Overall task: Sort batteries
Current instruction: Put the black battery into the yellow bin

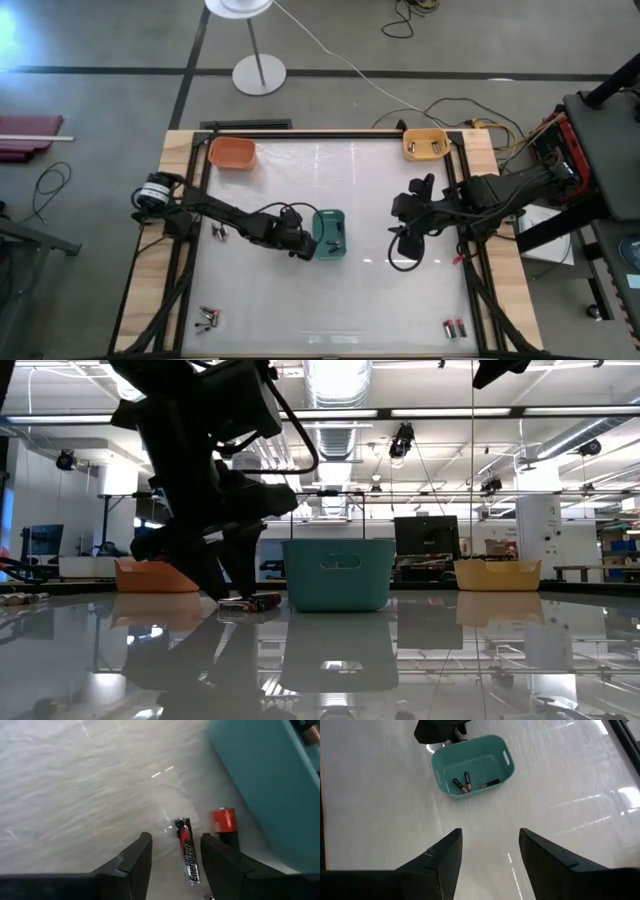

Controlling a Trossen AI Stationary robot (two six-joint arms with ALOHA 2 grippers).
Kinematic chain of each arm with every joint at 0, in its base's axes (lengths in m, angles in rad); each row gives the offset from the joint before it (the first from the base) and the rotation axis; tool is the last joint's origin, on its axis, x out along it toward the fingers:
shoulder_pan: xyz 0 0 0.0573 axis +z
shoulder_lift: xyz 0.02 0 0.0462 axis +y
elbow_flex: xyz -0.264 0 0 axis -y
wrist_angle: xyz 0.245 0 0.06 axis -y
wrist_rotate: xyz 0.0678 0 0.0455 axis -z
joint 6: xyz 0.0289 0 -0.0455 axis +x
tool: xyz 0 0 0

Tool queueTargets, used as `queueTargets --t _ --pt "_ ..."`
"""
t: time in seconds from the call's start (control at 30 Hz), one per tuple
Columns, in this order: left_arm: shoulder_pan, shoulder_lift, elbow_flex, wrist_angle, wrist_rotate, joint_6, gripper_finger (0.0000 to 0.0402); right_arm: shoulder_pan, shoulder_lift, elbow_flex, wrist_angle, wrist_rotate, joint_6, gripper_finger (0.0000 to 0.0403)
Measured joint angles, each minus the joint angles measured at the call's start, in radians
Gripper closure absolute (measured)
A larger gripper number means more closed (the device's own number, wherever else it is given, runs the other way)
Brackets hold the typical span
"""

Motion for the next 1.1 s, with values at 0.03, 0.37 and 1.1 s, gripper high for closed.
queueTargets --t 0.03,0.37,1.1 --pt "0.000 0.003 0.000 -0.001 0.000 0.005 0.0256 0.000 0.000 0.000 0.000 0.000 0.000 0.0214" --pt "0.001 0.006 -0.003 -0.029 0.020 0.020 0.0385 0.000 0.000 0.000 0.005 0.032 0.000 0.0224" --pt "0.115 -0.413 -0.053 0.339 0.059 0.495 0.0399 -0.035 0.000 -0.397 0.776 -0.088 0.022 0.0245"
